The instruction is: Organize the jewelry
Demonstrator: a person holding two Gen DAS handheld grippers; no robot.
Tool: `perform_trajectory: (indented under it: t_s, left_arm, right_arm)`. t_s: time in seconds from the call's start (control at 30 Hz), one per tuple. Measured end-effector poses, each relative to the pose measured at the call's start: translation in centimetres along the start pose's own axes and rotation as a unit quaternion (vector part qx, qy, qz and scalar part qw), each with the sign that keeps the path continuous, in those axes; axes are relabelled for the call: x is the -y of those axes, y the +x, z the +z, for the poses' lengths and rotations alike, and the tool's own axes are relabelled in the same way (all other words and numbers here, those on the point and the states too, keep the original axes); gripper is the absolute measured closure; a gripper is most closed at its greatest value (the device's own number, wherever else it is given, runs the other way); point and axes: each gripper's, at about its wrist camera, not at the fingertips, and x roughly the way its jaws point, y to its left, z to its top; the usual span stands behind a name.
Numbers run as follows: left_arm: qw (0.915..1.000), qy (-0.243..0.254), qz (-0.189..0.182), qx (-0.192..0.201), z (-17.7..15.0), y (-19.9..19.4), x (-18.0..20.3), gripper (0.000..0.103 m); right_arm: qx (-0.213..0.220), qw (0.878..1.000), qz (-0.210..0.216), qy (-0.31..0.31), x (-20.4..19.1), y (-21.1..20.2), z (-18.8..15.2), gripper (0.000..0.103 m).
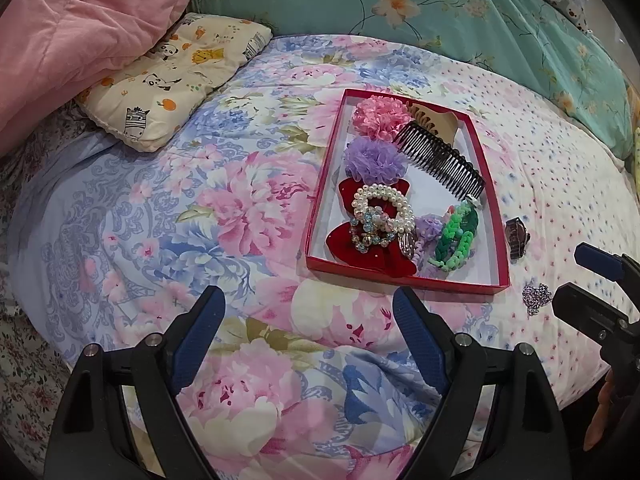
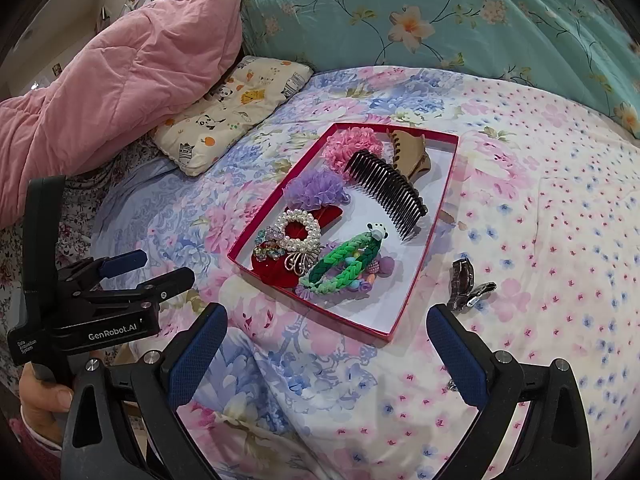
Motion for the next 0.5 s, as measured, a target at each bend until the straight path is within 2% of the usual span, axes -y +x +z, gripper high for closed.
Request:
perform_trajectory:
  t_s: [0.5]
  left_arm:
    - [1.0000, 0.000, -0.001, -0.002, -0.04, 0.14, 0.09, 0.016]
  right_arm:
    - [-0.001, 1.000, 0.000, 0.000, 0.09, -0.01, 0.05, 0.002]
